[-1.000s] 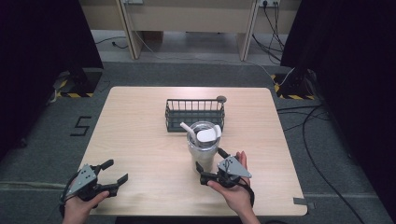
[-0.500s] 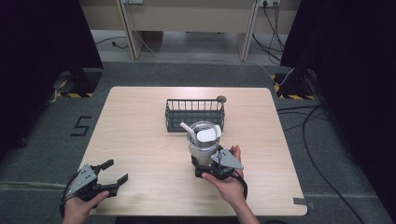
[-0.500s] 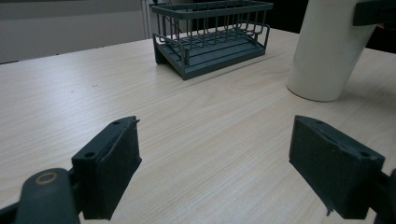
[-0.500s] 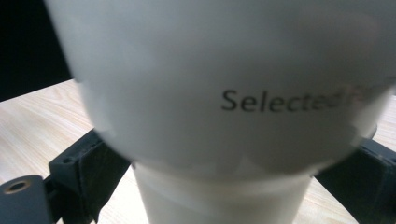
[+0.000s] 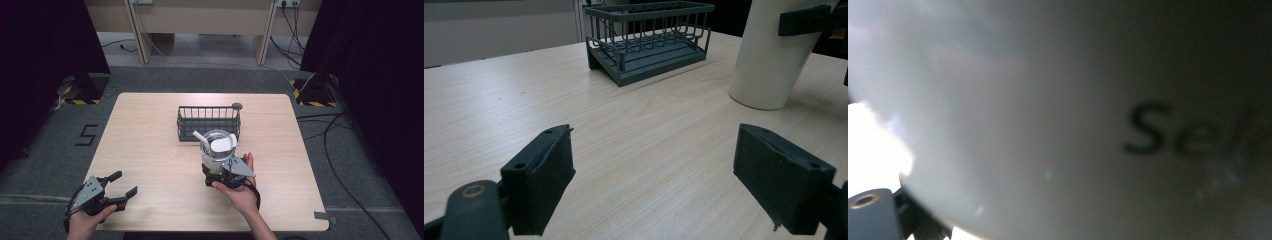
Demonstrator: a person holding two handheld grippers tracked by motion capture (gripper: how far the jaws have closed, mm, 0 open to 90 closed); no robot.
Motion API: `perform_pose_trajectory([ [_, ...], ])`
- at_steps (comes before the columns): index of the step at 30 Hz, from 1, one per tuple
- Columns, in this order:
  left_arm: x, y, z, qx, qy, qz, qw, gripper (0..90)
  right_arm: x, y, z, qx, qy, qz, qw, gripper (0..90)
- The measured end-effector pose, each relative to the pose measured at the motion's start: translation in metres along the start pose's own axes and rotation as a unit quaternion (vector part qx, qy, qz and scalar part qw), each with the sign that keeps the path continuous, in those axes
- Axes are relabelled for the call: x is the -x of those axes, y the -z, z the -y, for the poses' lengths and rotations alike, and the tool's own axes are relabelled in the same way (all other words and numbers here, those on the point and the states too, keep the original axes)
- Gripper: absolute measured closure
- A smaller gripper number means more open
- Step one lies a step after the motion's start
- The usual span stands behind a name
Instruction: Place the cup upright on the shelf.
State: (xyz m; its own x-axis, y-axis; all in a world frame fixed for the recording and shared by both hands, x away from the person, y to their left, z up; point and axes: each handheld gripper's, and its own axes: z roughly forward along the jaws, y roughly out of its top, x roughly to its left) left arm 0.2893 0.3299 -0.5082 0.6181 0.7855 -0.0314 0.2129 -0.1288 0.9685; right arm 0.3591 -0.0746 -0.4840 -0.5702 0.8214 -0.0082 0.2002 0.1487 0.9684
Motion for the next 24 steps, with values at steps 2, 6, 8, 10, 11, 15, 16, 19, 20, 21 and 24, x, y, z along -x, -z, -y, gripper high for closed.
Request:
perform_pose_trajectory([
  [2,0.0,0.0,0.0,0.0,0.0,0.0,1.0,15.5,0.0,-0.001,0.0,0.001,-0.004,0.0,1.0,9.1],
  [6,0.0,0.0,0.0,0.0,0.0,0.001,1.0,15.7,0.002,-0.002,0.0,0.002,-0.003,-0.005,1.0,9.7],
  [8,0.0,0.0,0.0,0.0,0.0,0.001,1.0,15.7,0.002,-0.002,0.0,0.003,-0.002,-0.005,1.0,9.8],
  [10,0.0,0.0,0.0,0.0,0.0,0.001,1.0,15.7,0.002,-0.001,0.0,0.002,0.001,-0.003,1.0,10.0],
  [11,0.0,0.0,0.0,0.0,0.0,0.001,1.0,15.7,0.001,-0.001,0.0,0.002,0.002,-0.003,1.0,10.1],
  [15,0.0,0.0,0.0,0.001,0.0,0.001,1.0,15.8,0.002,-0.002,-0.003,-0.003,0.003,-0.003,1.0,10.3],
  [16,0.0,0.0,0.0,0.001,0.001,0.001,1.0,15.8,0.002,-0.003,-0.004,-0.006,0.004,-0.003,1.0,10.3],
  [19,0.0,0.0,0.0,0.001,0.001,0.001,1.0,15.8,0.001,-0.004,-0.006,-0.012,0.008,-0.004,0.9999,10.4],
  [20,0.0,0.0,0.0,0.001,0.001,0.001,1.0,15.8,0.001,-0.005,-0.007,-0.012,0.008,-0.004,0.9999,10.4],
  [21,0.0,0.0,0.0,0.002,0.001,0.001,1.0,15.8,0.001,-0.005,-0.007,-0.012,0.008,-0.004,0.9999,10.4],
  [24,0.0,0.0,0.0,0.002,0.001,0.001,1.0,15.9,0.0,-0.005,-0.012,-0.011,0.006,-0.007,0.9999,10.4],
])
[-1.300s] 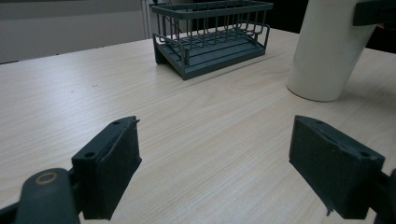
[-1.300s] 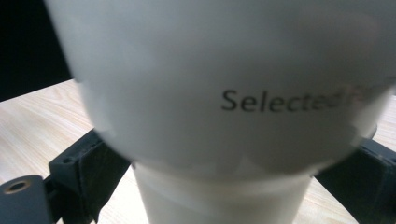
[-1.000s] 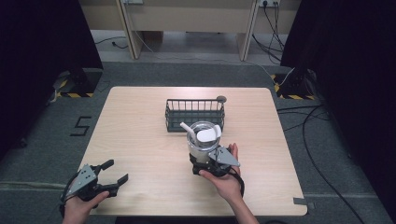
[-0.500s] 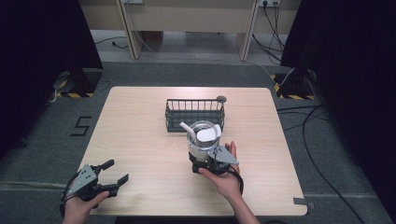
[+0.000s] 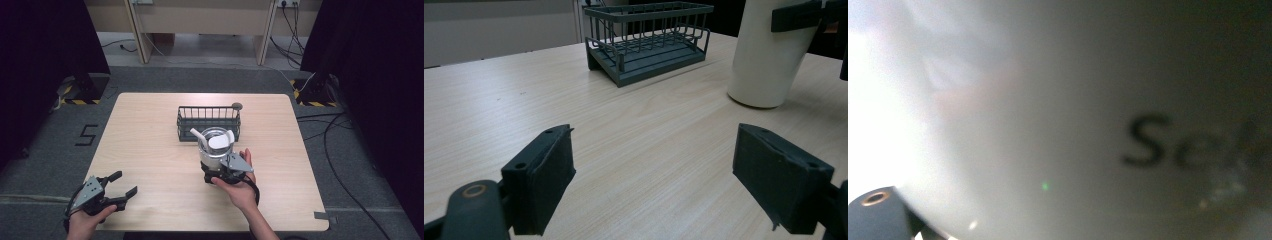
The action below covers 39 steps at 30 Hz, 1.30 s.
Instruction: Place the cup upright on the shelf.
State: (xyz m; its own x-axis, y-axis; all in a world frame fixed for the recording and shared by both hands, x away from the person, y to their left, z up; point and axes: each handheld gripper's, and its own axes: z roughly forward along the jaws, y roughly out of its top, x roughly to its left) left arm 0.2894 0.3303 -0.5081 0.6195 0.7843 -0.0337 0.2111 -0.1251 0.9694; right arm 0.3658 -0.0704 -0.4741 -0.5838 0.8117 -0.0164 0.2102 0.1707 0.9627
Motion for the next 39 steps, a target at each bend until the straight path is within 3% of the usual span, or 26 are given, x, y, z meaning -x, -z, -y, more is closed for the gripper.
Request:
perform_pose_trajectory([
  [11,0.0,0.0,0.0,0.001,0.001,-0.001,1.0,16.0,0.007,-0.001,-0.02,0.013,-0.01,0.001,0.9999,10.4],
  [18,0.0,0.0,0.0,0.001,0.003,-0.001,1.0,16.1,0.015,-0.005,-0.041,0.032,-0.014,0.011,0.9993,10.5],
  [39,-0.001,0.001,0.0,0.003,0.007,-0.001,1.0,16.3,0.03,-0.026,-0.069,0.03,-0.019,0.026,0.999,10.5],
])
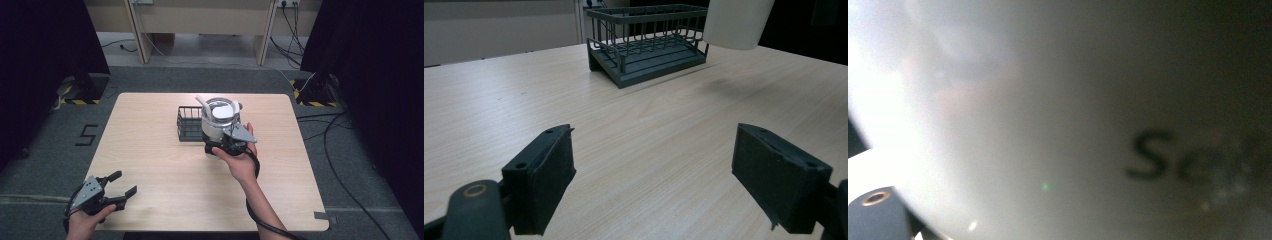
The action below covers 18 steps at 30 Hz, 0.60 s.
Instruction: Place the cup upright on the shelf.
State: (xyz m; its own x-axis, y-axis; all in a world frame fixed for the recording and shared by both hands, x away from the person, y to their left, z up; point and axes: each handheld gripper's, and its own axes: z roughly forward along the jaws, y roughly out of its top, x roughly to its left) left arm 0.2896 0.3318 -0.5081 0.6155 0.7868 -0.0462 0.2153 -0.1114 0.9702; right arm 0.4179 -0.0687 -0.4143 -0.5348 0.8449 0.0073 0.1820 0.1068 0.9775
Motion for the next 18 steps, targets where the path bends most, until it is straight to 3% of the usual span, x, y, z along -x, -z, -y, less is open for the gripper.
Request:
perform_pose_trajectory([
  [18,0.0,0.0,0.0,0.004,0.004,-0.001,1.0,16.4,0.007,-0.022,-0.012,-0.003,-0.005,0.008,0.9999,10.5],
])
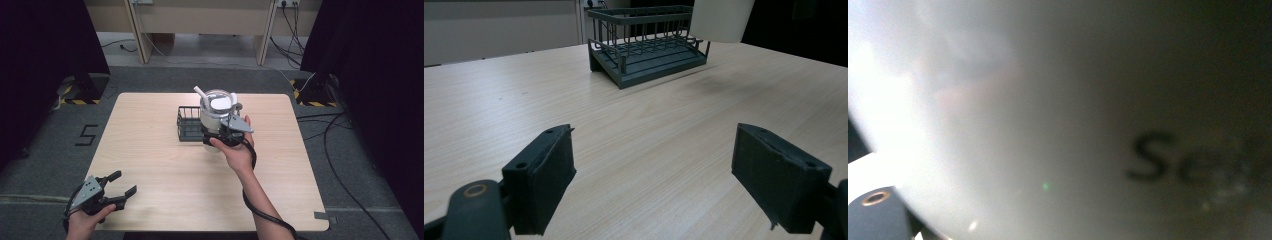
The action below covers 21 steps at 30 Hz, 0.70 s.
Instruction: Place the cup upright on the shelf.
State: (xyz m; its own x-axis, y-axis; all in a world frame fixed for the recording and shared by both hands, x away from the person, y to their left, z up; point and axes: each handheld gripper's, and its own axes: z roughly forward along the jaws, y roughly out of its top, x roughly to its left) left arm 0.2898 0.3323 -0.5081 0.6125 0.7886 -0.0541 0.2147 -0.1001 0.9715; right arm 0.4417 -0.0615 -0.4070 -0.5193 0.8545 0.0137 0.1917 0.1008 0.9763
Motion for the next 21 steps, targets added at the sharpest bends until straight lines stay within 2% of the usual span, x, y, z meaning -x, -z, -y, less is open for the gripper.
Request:
perform_pose_trajectory([
  [21,-0.001,0.0,0.0,0.0,0.001,0.0,1.0,16.4,0.01,-0.023,-0.018,0.004,0.0,0.021,0.9998,10.5],
])
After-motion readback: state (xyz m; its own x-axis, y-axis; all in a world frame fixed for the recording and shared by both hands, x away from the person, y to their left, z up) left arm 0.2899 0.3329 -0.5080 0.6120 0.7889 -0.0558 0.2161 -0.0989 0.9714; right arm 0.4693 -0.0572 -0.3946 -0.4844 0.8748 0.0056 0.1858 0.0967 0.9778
